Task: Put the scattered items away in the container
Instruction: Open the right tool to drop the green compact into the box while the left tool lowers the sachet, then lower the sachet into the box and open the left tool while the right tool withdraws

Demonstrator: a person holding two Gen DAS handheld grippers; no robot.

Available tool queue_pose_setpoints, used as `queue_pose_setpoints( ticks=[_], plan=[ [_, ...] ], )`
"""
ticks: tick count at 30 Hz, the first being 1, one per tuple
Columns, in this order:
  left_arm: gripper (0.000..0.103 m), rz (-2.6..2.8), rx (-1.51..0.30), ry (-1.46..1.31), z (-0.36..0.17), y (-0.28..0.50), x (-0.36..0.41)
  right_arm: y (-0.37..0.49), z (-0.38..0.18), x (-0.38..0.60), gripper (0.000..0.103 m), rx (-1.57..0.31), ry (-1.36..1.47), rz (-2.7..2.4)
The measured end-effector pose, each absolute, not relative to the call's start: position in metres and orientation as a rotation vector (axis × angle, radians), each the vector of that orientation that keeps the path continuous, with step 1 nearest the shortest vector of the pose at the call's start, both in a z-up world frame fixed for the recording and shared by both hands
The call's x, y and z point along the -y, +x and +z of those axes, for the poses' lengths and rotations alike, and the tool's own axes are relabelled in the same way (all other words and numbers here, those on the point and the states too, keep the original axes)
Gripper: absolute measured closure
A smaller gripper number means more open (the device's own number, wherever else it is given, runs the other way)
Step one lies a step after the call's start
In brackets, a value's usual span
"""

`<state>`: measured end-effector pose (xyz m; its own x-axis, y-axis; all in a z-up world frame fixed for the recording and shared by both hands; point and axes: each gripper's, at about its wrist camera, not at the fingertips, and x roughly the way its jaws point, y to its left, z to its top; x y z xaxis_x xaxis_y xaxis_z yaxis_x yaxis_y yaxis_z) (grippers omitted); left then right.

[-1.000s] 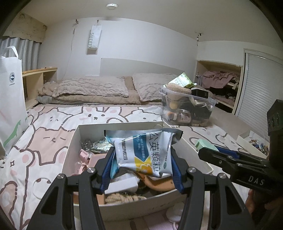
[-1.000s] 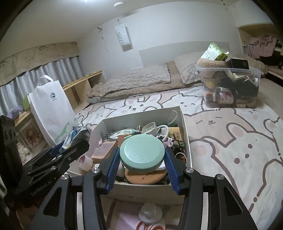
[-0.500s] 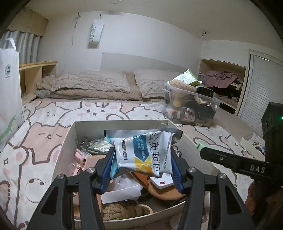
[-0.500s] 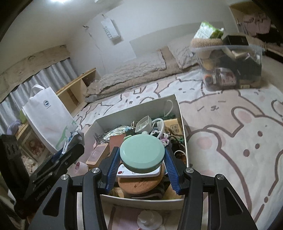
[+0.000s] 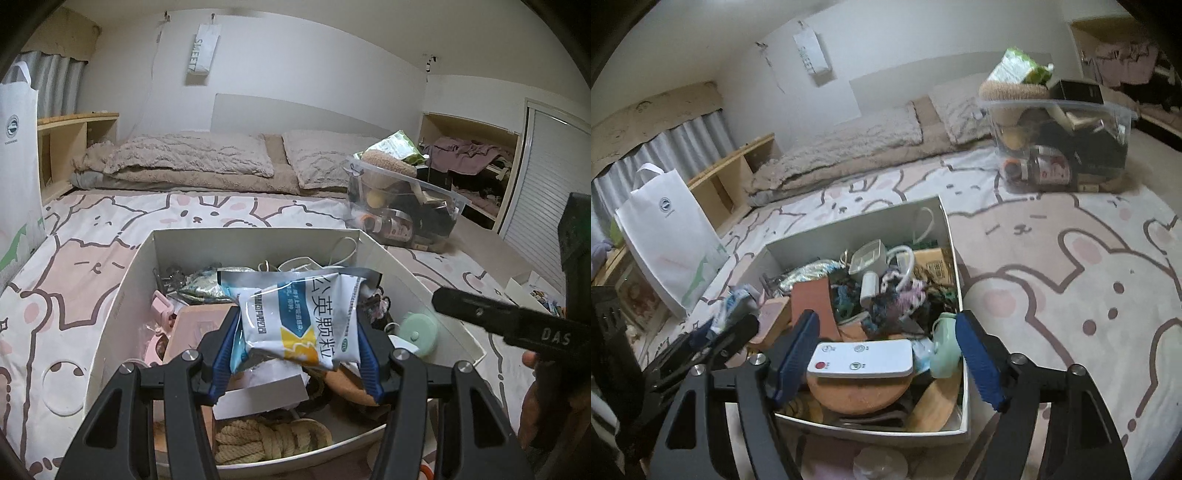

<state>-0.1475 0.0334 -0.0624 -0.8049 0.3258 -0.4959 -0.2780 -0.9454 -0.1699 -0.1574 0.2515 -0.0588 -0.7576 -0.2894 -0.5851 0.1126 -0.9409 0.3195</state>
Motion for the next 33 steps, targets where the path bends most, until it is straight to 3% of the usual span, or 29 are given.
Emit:
queue_pose_setpoints(
  ticks=[17,20,25,26,33],
  plan=[
    [0.047,2.63,0.207,-0.83,-0.062,-0.165,-0.041,-0.162,-0.067,-0.266,0.026,0.395,0.888,-2.801],
    [0.047,2.61,0.223,-0.837,-0.059,-0.168,-0.046,-0.159,-0.066,-0.275,0.017,0.388,0.86,-2.848],
    [0.047,2.592,0.217,-0.833,-0.05,-0.173,-0.059,-0.154,-0.063,-0.29,0.014,0.385,0.822,-2.934],
    [0.047,2.597,0.204,-0.83,-0.048,-0.174,-0.061,-0.152,-0.063,-0.295,0.002,0.387,0.802,-2.958],
    [0.047,2.574,0.165,-0.865,-0.04,-0.19,-0.087,-0.147,-0.066,-0.316,0.0,0.343,0.77,-3.049]
  ],
)
